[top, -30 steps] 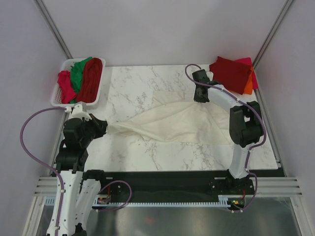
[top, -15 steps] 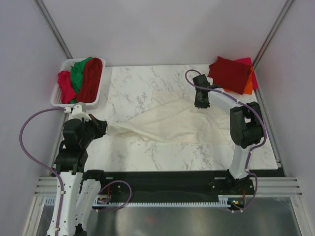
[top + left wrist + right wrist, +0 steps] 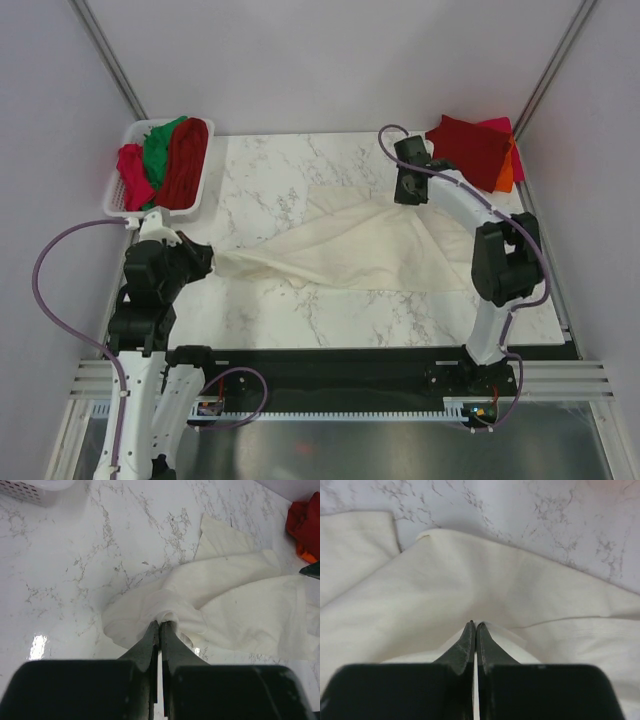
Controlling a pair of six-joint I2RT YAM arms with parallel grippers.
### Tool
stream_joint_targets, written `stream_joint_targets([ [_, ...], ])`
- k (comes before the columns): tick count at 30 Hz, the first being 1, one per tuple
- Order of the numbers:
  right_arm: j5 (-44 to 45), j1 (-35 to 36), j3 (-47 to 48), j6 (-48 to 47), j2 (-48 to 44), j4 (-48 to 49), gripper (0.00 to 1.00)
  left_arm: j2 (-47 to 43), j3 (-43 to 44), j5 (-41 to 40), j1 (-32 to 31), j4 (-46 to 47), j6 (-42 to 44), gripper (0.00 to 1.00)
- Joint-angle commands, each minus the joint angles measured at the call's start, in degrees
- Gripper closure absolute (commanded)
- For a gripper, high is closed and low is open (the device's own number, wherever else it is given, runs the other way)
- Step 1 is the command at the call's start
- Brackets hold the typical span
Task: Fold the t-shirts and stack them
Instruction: Flatten the tshirt out
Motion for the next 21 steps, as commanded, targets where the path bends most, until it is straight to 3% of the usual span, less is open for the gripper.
stream_joint_targets([
  [1, -0.8, -1.0, 7.7, -1.6, -13.2, -3.4, 1.0, 0.0, 8.7, -2.7, 0.4, 0.7, 0.5, 0.98],
  [5, -4.5, -3.9, 11.0, -0.7, -26.1, -4.7, 1.0, 2.4, 21.3, -3.4, 0.4, 0.9, 3.1, 0.98],
  [11, -0.4, -4.6, 17.3, -2.8, -44.7, -6.8, 1.0, 7.2, 37.7, -5.7, -1.3, 1.0, 8.6, 0.98],
  [17, 4.8, -4.7, 23.4, -5.1, -58.8, -7.3, 1.0, 10.7, 55.4, 1.5, -1.4, 2.1, 13.6, 0.98],
  [21, 5.4, -4.7, 29.3, -6.2, -62.4, -9.1, 1.0, 10.6, 64.7, 8.5, -1.5, 3.3, 16.3, 0.98],
])
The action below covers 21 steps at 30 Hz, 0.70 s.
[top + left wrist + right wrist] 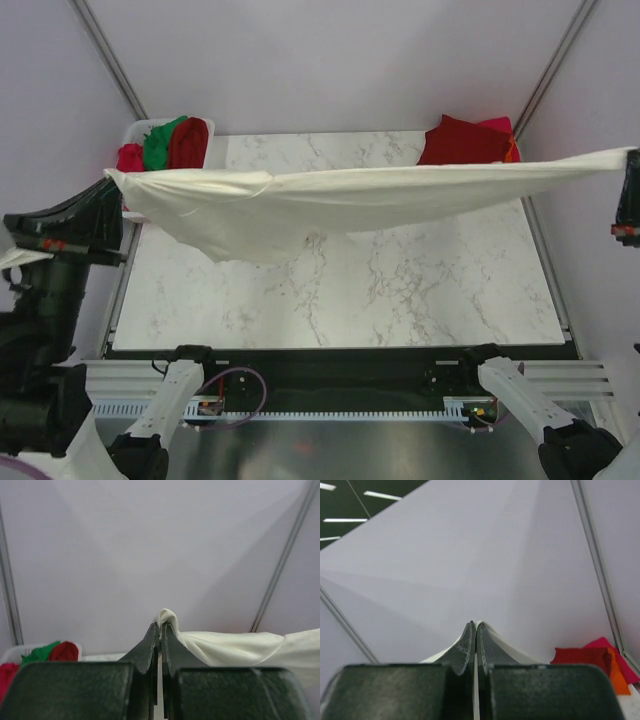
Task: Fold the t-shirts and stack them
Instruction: Flatten the tshirt out
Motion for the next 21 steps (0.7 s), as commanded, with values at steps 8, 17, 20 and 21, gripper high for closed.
stream_joint_targets([
  [8, 6.6, 0.2, 11.2, -4.9, 6.3, -9.8, 1.0, 0.5, 12.9, 22.2, -0.6, 9.4, 9.9, 0.98],
  [17, 13.3, 2.7, 0.1, -3.2, 23.6, -5.0, 1.0, 11.1, -0.7, 24.2, -0.6, 20.0, 13.5, 0.98],
  [20, 12.0, 1.4, -4.3, -1.9, 31.0, 0.0, 1.0, 19.7, -2.9, 25.1, -0.6, 22.8, 14.6, 0.98],
  [21, 12.1, 0.1, -4.1, -0.8, 33.6, 0.5, 1.0, 22.3, -2.4, 26.5, -0.5, 23.0, 16.4, 0.98],
])
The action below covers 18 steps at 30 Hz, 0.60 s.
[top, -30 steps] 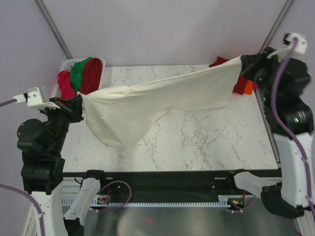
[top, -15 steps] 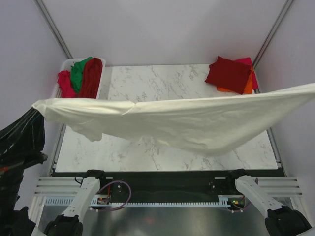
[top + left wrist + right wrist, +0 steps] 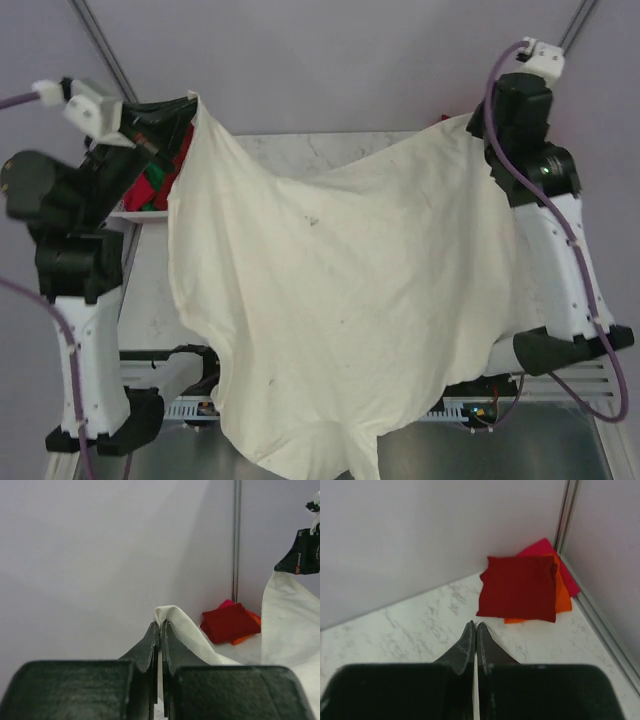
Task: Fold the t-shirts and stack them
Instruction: Flatten the tshirt out
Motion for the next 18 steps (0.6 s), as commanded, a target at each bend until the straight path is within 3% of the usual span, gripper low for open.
stream_joint_targets([
  [1, 0.3, -2.5, -1.4, 2.8, 11.6, 4.1, 1.0, 13.4, -0.2, 2.2, 0.1, 3.9, 6.1, 0.98],
  [4, 1.9, -4.8, -0.2, 6.1, 21.7, 5.8, 1.0, 27.7, 4.8, 0.3, 0.6, 4.4, 8.6, 0.94],
  [6, 0.2, -6.1, 3.1, 6.7, 27.5, 7.1, 1.0, 41.7, 9.9, -1.3, 2.7, 4.5, 6.2, 0.79],
  [7, -0.7, -6.4, 5.5, 6.8, 34.0, 5.4, 0.91, 46.3, 15.8, -2.2, 3.5, 4.4, 2.4, 0.58],
  [8, -3.1, -6.5, 11.6, 6.5, 37.1, 3.9, 0.71, 56.4, 19.2, -2.0, 5.4, 3.6, -7.3, 0.11],
  [9, -3.4, -6.4, 14.4, 6.0, 39.8, 2.2, 0.3, 60.6, 26.4, 5.4, 7.6, 3.1, -11.5, 0.0],
  [11, -2.9, -6.5, 17.5, 5.1, 43.7, 0.5, 0.07, 66.3, 30.0, 5.4, 8.1, 2.3, -19.3, 0.0],
  [12, -2.7, -6.6, 17.3, 4.4, 43.7, 1.2, 0.02, 67.2, 29.3, 3.1, 7.9, 2.5, -20.0, 0.0],
  [18, -3.4, -6.9, 12.7, 1.6, 40.1, 4.7, 0.02, 60.9, 23.5, -6.1, 4.6, 2.5, -17.3, 0.0],
])
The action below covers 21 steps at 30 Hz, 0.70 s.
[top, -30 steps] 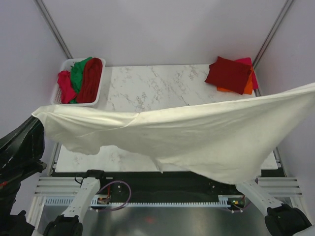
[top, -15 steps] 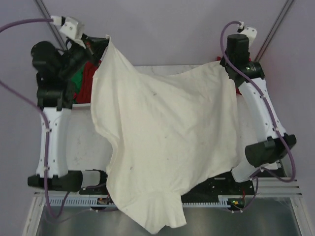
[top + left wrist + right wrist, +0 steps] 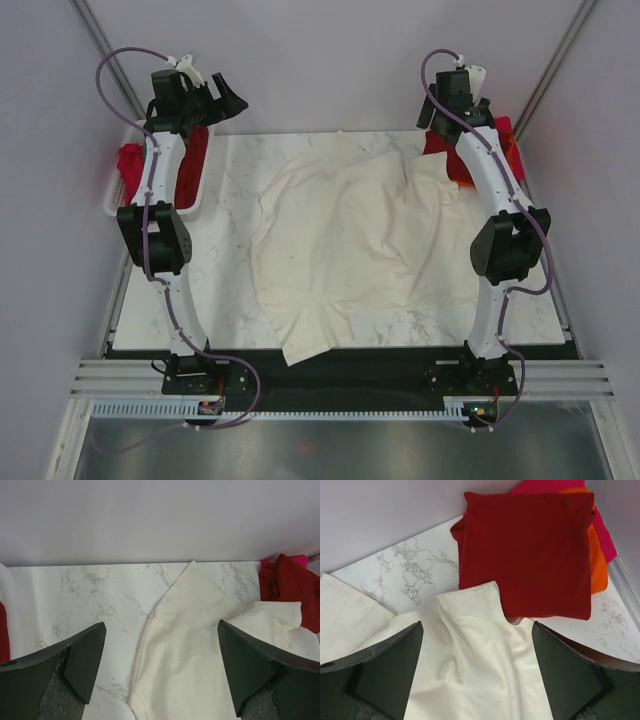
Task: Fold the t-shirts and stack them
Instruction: Flatten the tshirt out
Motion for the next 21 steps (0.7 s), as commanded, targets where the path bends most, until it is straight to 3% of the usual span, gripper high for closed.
stream_joint_targets([
  [1, -1.1, -0.1, -0.3, -1.4, -6.4, 3.1, 0.02, -12.8, -1.3, -3.6, -3.6, 4.6, -1.8, 0.0],
  [7, -10.4, 0.0, -19.6, 1.8, -16.0, 9.9, 0.02, -23.1, -19.4, -13.4, -13.7, 4.6, 5.6, 0.0],
  [10, -14.1, 0.0, -27.9, 2.8, -18.0, 12.1, 0.02, -20.0, -24.9, -17.8, -18.1, 4.6, 5.3, 0.01],
  [14, -17.4, 0.4, -34.7, 3.6, -19.4, 12.5, 0.02, -9.9, -22.8, -13.3, -19.3, 4.6, 1.5, 0.04],
  [17, -18.7, 1.5, -38.5, 3.9, -22.0, 13.1, 0.02, -0.3, -16.6, -6.5, -18.9, 4.0, -1.0, 0.03],
  [21, -18.7, 3.3, -42.0, 3.4, -26.1, 13.3, 0.02, 8.8, -5.5, -4.4, -18.8, -0.8, -2.5, 0.03],
])
